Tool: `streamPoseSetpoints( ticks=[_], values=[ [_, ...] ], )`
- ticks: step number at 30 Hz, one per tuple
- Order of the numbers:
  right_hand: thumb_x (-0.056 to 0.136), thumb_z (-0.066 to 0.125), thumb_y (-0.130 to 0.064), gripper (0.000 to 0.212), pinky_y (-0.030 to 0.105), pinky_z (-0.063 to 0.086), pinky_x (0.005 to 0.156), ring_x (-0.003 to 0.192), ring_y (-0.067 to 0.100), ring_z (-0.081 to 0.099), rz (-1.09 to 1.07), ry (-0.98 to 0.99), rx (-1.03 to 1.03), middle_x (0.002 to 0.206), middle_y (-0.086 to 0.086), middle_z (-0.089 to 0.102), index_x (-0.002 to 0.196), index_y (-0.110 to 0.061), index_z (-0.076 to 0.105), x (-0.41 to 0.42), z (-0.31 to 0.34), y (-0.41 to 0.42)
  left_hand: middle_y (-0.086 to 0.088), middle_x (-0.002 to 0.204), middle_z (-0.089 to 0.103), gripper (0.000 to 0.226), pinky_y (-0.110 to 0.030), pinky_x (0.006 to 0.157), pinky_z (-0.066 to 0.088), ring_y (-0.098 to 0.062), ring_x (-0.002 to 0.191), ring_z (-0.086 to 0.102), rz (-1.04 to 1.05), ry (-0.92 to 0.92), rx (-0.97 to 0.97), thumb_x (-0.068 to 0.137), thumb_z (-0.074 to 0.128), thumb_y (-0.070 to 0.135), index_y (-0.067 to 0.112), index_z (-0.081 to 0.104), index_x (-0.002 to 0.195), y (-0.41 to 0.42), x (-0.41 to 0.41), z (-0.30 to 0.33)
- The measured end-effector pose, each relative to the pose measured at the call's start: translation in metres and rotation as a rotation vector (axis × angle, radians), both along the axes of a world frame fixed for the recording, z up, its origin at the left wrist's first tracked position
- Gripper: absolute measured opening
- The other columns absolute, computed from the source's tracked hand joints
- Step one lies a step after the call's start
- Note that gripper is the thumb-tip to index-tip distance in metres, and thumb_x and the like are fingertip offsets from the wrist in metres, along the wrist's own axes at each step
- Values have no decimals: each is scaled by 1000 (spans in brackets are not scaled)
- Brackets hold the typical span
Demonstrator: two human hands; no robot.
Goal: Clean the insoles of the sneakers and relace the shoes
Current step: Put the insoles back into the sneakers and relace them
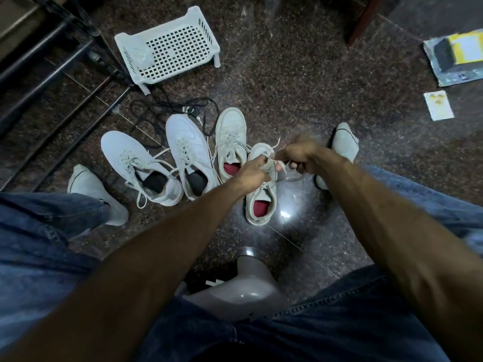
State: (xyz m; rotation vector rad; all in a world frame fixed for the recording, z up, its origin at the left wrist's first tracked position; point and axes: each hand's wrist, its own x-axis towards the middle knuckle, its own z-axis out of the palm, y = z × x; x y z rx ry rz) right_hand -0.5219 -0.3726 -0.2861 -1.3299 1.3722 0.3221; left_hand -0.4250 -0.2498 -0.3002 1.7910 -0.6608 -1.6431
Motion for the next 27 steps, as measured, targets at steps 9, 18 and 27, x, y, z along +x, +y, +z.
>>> streamPoseSetpoints(
  ticks=[9,18,27],
  values=[
    [89,64,-4,6,15,28,33,40,4,42,156,-285,127,78,8,70,93,-10,65,-9,-1,-9,-12,103,72,13,-35,82,47,-21,93,63,-60,-34,-26,91,62,22,11,70,90,-3,37,-3],
    [86,58,-21,23,34,48,81,107,30,63,838,510,-614,117,9,65,106,-17,68,-64,-29,-26,-12,101,68,19,-27,70,46,-28,93,65,-899,-733,380,94,53,27,12,66,94,23,126,-6],
    [66,59,-38,44,39,50,88,104,31,61,853,175,-283,112,6,67,106,-19,66,-43,-74,29,-4,129,52,41,-41,96,34,-23,123,42,-832,-1233,-336,89,49,33,16,56,126,34,42,-41]
  ],
)
